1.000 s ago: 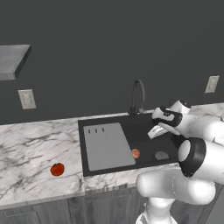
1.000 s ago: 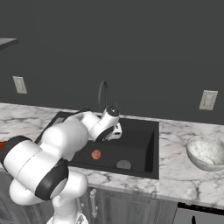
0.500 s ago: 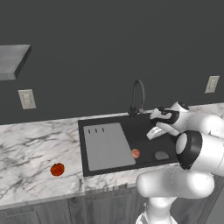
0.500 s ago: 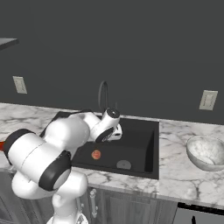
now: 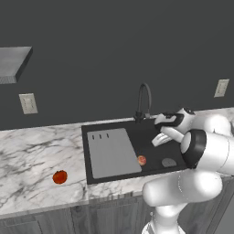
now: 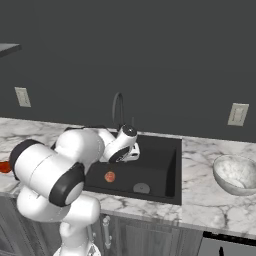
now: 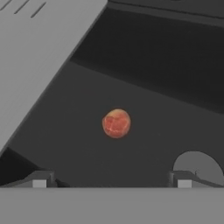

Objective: Remove the tomato and peach from the sink. Then move the bowl and cup from the counter to the sink for washing.

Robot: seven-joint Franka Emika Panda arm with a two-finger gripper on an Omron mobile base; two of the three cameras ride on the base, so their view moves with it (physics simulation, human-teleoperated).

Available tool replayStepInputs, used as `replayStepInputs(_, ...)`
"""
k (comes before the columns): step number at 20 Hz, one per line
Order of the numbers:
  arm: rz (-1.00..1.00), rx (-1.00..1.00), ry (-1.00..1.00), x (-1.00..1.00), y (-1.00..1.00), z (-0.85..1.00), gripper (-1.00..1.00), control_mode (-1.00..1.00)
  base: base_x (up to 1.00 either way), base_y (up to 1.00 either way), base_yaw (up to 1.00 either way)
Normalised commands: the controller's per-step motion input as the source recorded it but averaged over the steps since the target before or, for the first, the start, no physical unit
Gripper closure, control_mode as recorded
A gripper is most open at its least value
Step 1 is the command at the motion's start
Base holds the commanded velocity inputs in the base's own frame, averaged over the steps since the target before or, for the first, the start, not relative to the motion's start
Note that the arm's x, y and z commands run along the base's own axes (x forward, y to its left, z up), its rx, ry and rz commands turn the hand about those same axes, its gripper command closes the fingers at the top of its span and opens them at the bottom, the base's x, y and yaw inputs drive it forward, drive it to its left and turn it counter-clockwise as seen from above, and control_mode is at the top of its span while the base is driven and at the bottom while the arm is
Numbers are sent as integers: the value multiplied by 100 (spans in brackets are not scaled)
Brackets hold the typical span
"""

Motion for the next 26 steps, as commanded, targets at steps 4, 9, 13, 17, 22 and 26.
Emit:
replayStepInputs(4, 0, 0, 0, 9, 0, -12, -100, -100, 0, 0, 0)
replayStepInputs(9, 0, 0, 0, 8, 0, -11, -100, -100, 0, 0, 0)
replayStepInputs(13, 0, 0, 0, 6, 1, -12, -100, -100, 0, 0, 0)
replayStepInputs(17, 0, 0, 0, 0, 5, -12, -100, -100, 0, 0, 0)
replayStepInputs(22, 0, 0, 0, 0, 6, -10, -100, -100, 0, 0, 0)
replayStepInputs(26, 0, 0, 0, 0, 7, -10, -100, -100, 0, 0, 0)
